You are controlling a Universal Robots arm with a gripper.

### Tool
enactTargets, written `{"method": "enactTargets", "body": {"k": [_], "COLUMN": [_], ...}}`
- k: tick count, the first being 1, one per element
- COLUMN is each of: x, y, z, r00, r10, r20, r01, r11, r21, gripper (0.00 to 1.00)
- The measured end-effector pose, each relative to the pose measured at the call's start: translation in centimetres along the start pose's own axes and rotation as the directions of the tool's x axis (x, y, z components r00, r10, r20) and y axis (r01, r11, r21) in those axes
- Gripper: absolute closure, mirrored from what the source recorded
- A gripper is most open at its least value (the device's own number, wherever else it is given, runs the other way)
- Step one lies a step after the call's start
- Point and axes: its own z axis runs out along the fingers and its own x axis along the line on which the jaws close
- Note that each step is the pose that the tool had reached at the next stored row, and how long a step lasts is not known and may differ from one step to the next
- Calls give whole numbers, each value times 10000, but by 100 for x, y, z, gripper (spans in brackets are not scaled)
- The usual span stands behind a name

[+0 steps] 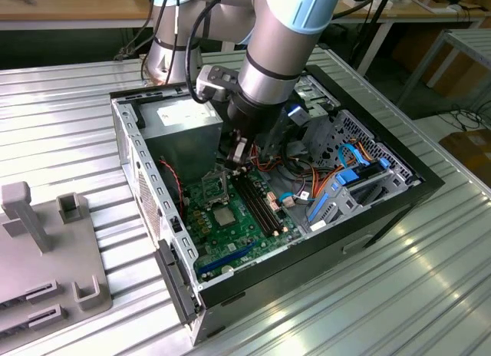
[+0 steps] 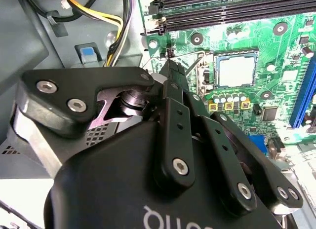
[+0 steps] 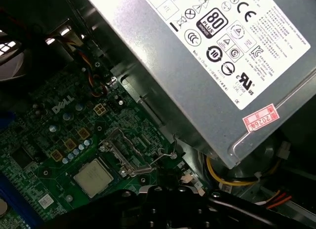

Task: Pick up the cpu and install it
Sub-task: 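Close the cpu cover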

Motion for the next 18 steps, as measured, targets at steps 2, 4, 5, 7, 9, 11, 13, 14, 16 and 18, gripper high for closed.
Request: {"method": "enactTargets", "body": {"k": [2,4,5,7,9,11,13,14,16,18], "x": [4,10,13,18,25,30,36,39,46,55], "y": [-2,-6,-8,-11,-17,-21,-26,-28,-33,-40], "z": [-3,-5,-6,-8,-13,-16,-21,-22,-26,-31], "r00": [10000,9999,9999,9998,9996,9995,9993,9993,9991,9989], "r10": [-59,-145,-170,-217,-285,-323,-362,-378,-416,-466], "r20": [-11,-21,-26,-36,-50,-58,-64,-66,-72,-76], "r01": [59,145,170,217,285,323,362,379,416,466], "r11": [10000,9999,9999,9998,9996,9995,9993,9993,9991,9989], "r21": [2,2,3,5,10,11,12,12,12,11], "gripper": [89,89,89,89,89,89,89,89,89,89]}}
